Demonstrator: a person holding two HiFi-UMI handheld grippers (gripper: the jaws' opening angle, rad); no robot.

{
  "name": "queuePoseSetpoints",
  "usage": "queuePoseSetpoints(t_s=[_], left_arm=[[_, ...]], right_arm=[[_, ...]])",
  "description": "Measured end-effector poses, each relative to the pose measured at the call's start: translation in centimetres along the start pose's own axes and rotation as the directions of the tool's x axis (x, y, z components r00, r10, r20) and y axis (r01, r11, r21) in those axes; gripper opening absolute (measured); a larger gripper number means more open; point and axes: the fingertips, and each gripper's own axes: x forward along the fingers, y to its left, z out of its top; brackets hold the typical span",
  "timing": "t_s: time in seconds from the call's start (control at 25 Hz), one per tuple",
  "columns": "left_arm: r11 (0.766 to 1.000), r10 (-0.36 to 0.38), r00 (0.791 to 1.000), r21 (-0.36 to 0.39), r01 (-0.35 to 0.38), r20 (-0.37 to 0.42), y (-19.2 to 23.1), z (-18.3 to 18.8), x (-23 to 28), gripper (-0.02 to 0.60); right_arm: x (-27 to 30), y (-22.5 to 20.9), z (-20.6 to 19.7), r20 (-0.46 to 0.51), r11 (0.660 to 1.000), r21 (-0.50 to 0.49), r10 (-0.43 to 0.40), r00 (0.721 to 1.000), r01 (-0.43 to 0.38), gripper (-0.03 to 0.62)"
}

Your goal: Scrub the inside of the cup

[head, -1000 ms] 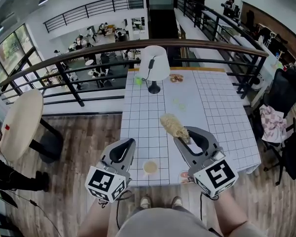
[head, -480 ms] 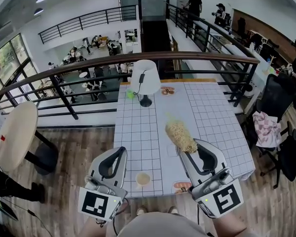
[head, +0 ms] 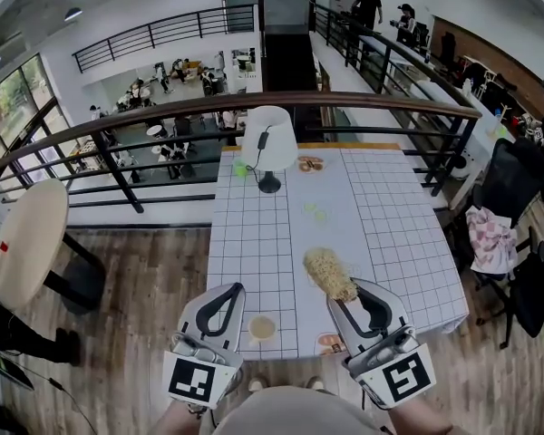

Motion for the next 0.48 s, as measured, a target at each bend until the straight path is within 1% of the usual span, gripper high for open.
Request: queuePoseSetpoints(t_s=[0.08,0.16,0.28,0.48], left_arm=[[1.0,-0.001,1.0,-0.008,0.001,0.003,0.1,0.1,0.3,0.012],[1.0,-0.001,1.0,-0.014,0.001,0.004,0.3,0.2,0.4,0.014],[1.0,0.001,1.0,-0.028,-0.001,0.003,0.5,0.2,0.5,0.014],[1.0,0.0,1.0,-0.022,0.0,0.0,0.4,0.3,0.5,0.012]], right_arm=[[0.2,-0.2,-0.6,-0.043,1.0,-0.026,-0.007,0.999,0.005,0.112],[0.5,-0.3,-0.9,-0.064,0.999,-0.046,-0.007,0.998,0.004,0.112],[0.7,-0.3,-1.2,-0.073,0.999,-0.043,0.002,0.997,-0.005,0.11],[0.7,-0.4,-1.6,-0.076,0.999,-0.032,0.01,0.997,-0.013,0.11]])
